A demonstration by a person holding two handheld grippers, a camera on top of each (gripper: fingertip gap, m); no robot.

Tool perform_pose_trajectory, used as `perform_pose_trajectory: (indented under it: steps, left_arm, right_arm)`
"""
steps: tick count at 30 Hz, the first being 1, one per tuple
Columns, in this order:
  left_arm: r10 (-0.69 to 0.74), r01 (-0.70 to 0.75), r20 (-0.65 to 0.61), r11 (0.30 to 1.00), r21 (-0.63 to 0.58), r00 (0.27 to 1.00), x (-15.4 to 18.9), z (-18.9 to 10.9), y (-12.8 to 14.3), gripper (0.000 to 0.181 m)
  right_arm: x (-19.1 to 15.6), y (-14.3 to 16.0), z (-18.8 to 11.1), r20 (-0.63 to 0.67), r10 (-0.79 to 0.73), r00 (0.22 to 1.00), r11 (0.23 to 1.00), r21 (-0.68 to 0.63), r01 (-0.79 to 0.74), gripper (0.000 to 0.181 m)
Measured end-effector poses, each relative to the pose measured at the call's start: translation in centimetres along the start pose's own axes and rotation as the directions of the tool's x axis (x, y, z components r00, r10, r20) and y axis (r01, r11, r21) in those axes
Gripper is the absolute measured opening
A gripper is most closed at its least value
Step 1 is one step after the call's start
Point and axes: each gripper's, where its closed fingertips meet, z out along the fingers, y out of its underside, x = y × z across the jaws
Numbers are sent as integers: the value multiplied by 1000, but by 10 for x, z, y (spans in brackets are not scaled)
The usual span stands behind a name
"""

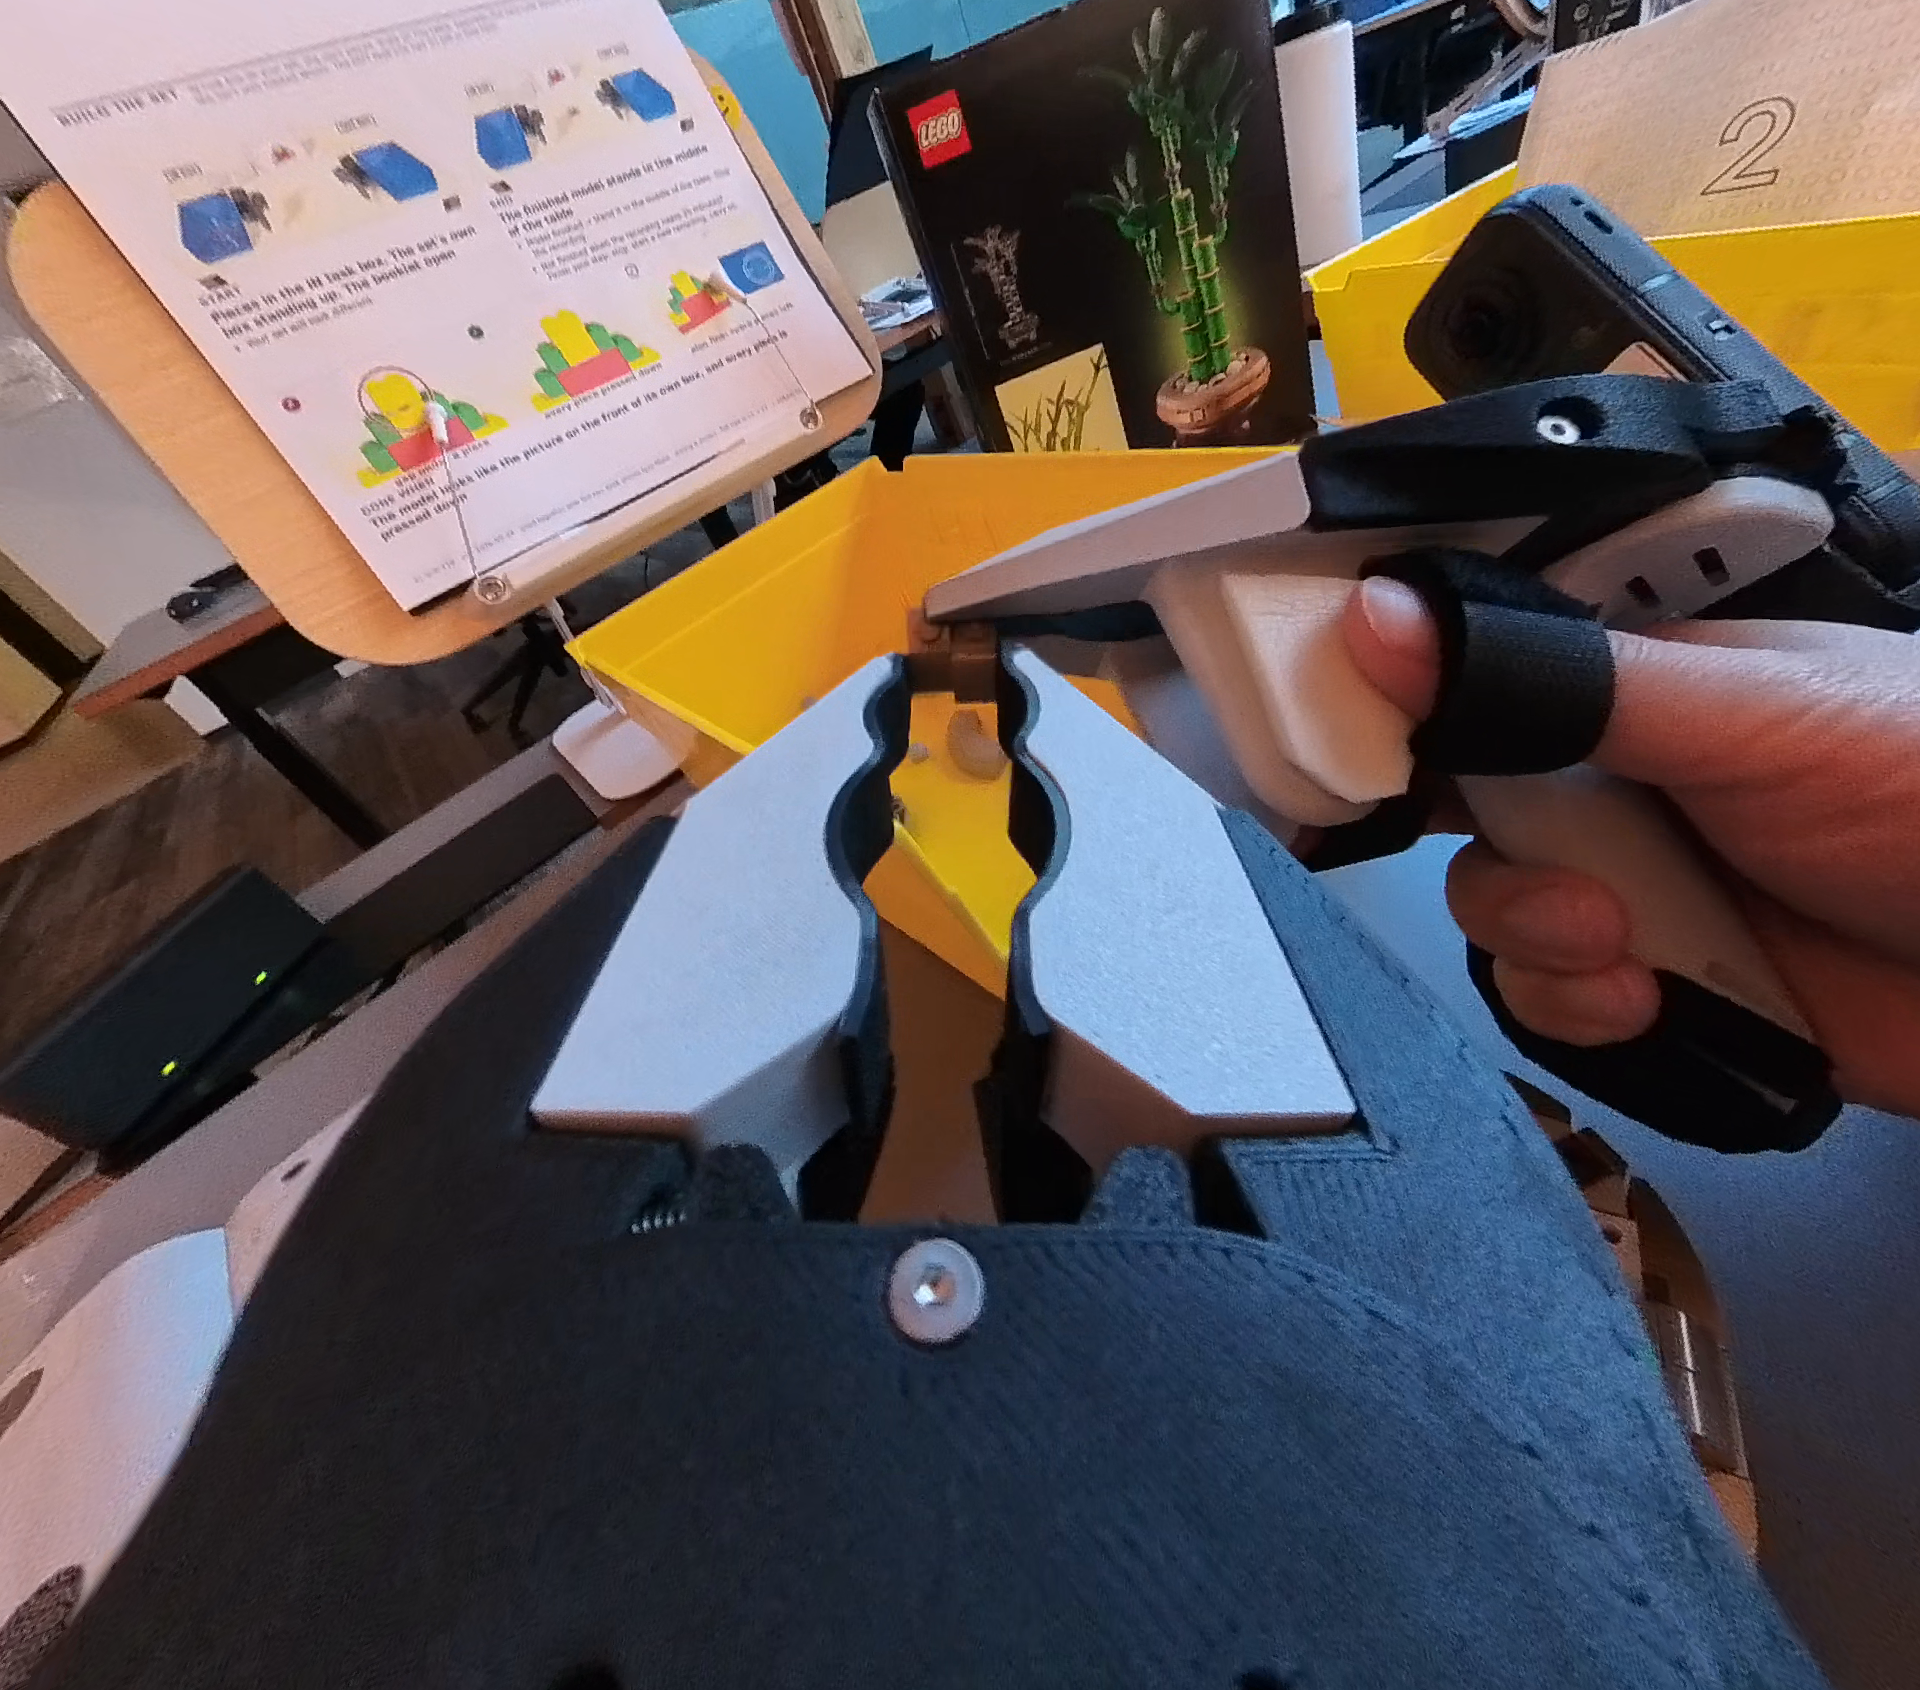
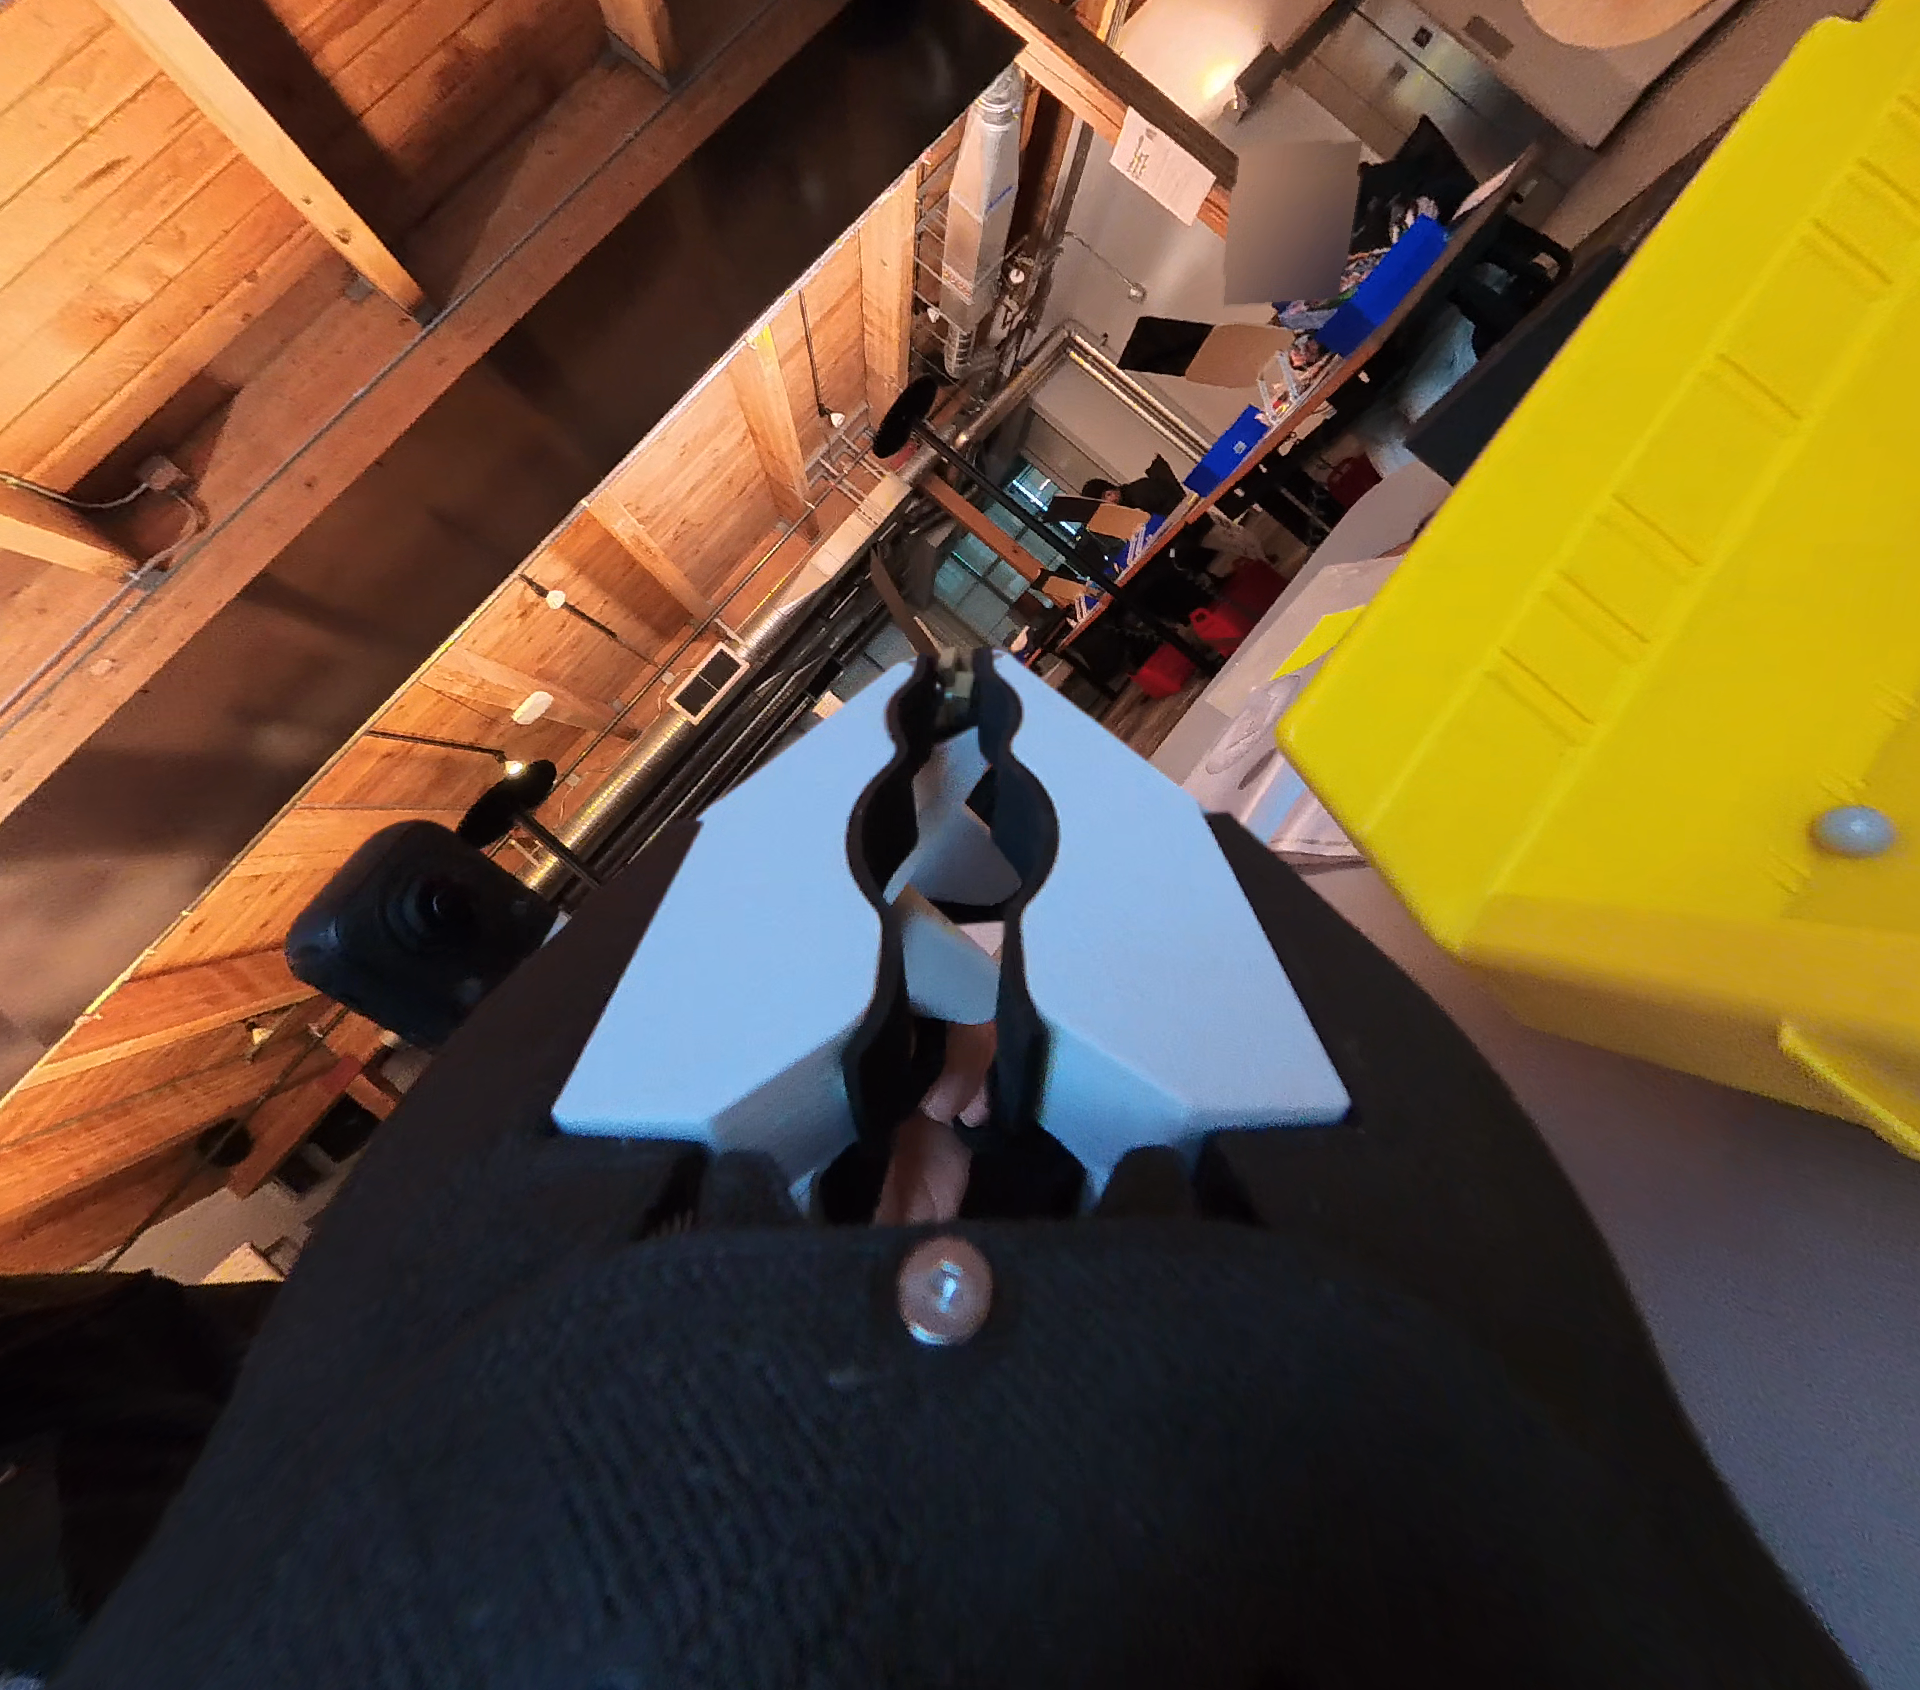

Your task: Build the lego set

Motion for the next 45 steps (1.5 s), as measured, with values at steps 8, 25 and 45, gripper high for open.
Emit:
perform_pose_trajectory:
  steps: [8,25,45]
  left_arm:
    - [-86,82,-46,993,-83,995,3,7,17,16]
    - [-137,130,-35,979,-159,990,-26,1,39,21]
    - [-176,151,-82,957,-248,981,-42,0,63,21]
  right_arm:
    - [19,-7,-4,-23,179,984,984,20,-178,2]
    - [82,-63,-24,-356,-206,912,977,-131,169,2]
    - [111,-70,-42,-461,-212,862,973,-177,145,25]
